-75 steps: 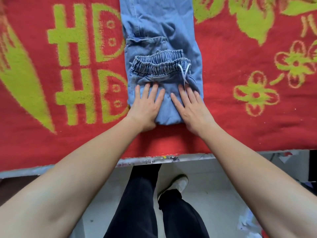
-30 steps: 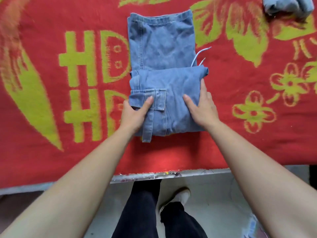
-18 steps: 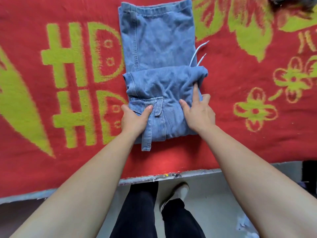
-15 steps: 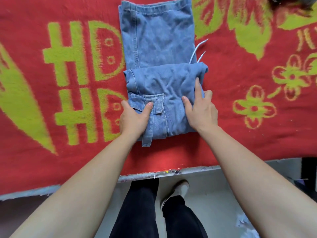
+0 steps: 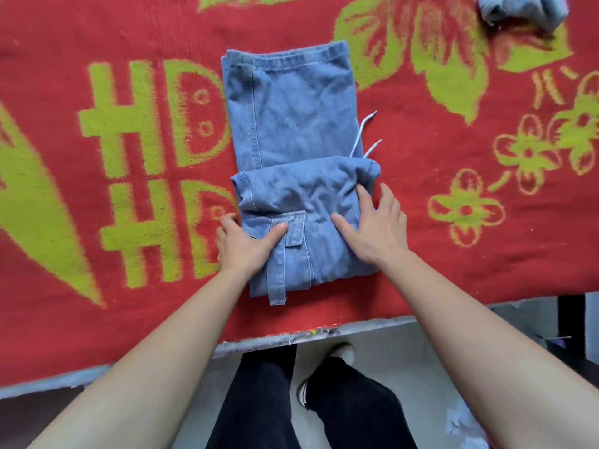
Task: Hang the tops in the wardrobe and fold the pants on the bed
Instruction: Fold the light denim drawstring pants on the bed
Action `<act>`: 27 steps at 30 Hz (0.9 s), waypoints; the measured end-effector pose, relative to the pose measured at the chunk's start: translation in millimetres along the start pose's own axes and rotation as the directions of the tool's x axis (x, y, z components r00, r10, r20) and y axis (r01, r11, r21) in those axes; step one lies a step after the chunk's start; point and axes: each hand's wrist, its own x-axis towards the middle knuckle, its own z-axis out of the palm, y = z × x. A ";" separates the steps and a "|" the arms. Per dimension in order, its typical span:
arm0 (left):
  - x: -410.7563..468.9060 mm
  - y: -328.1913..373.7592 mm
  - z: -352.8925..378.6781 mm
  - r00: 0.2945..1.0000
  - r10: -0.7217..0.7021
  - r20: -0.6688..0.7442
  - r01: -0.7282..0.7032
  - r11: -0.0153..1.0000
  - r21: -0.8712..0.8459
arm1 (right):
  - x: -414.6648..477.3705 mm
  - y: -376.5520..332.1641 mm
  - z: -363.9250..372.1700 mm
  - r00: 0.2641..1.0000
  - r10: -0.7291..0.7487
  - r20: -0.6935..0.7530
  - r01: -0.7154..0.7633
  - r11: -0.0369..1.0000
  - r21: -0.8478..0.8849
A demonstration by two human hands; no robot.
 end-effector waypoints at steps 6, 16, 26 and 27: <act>81.1 61.2 -42.3 0.999 0.032 -0.037 -0.043 0.944 -0.326 | 70.3 -16.9 -41.3 0.987 0.043 -0.155 0.028 0.902 0.430; 173.7 171.4 -64.2 0.994 0.100 0.054 -0.041 0.758 -0.651 | 218.9 -74.7 -91.0 0.993 0.118 0.008 -0.078 0.602 0.794; 83.8 177.9 -99.7 0.920 0.372 -0.121 -0.390 0.843 -0.370 | 155.0 -50.3 -146.6 0.982 -0.165 -0.093 0.181 0.663 0.727; 69.7 171.5 -102.3 0.902 0.408 -0.141 -0.431 0.848 -0.309 | 139.5 -41.8 -148.8 0.967 -0.192 -0.166 0.253 0.734 0.630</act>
